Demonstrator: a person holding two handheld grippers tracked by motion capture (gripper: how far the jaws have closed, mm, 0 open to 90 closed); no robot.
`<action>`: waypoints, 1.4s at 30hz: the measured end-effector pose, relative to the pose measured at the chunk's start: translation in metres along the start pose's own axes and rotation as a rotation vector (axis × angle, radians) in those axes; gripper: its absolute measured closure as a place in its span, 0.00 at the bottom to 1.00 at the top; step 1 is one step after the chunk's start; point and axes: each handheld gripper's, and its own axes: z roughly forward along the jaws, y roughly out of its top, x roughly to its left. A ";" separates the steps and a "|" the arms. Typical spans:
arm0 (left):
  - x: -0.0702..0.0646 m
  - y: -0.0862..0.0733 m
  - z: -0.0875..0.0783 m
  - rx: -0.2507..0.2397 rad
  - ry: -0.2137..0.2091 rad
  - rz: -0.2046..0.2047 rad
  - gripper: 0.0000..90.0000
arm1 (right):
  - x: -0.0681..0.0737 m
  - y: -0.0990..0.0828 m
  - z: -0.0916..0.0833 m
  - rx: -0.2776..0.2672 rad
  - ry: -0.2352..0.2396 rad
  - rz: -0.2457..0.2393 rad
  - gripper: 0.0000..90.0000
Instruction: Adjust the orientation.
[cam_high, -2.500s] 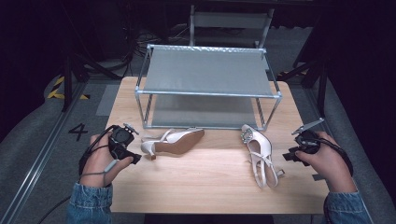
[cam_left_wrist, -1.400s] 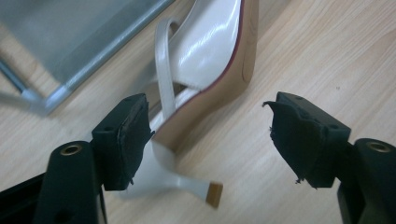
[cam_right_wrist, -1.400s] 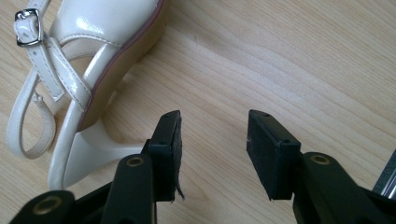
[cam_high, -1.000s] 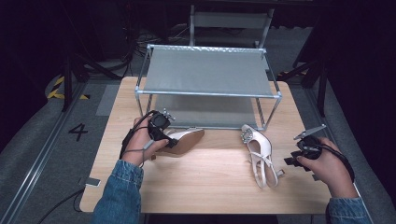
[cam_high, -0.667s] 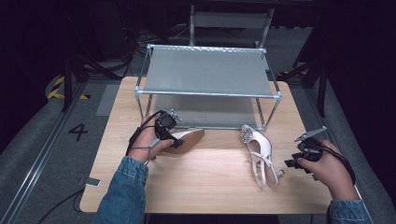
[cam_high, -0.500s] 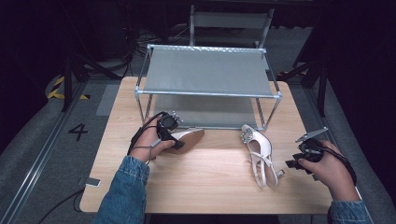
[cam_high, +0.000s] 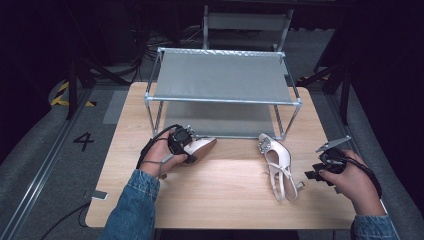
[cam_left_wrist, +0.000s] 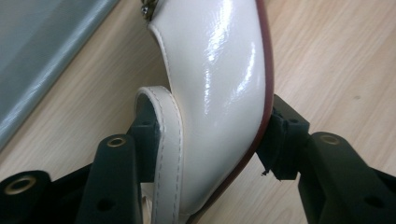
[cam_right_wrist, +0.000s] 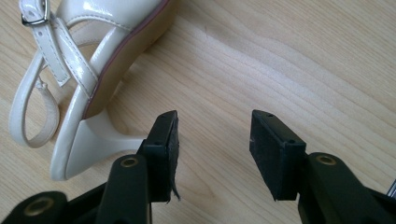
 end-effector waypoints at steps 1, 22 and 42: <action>0.001 -0.004 -0.008 -0.007 0.025 -0.046 0.57 | 0.000 0.000 0.000 0.000 0.000 -0.001 0.59; -0.034 -0.005 -0.017 0.079 0.112 -0.088 0.33 | 0.004 0.007 0.001 -0.005 0.006 -0.019 0.57; -0.059 -0.010 -0.036 0.043 -0.046 -0.076 0.31 | 0.002 0.005 -0.002 -0.020 0.004 -0.007 0.55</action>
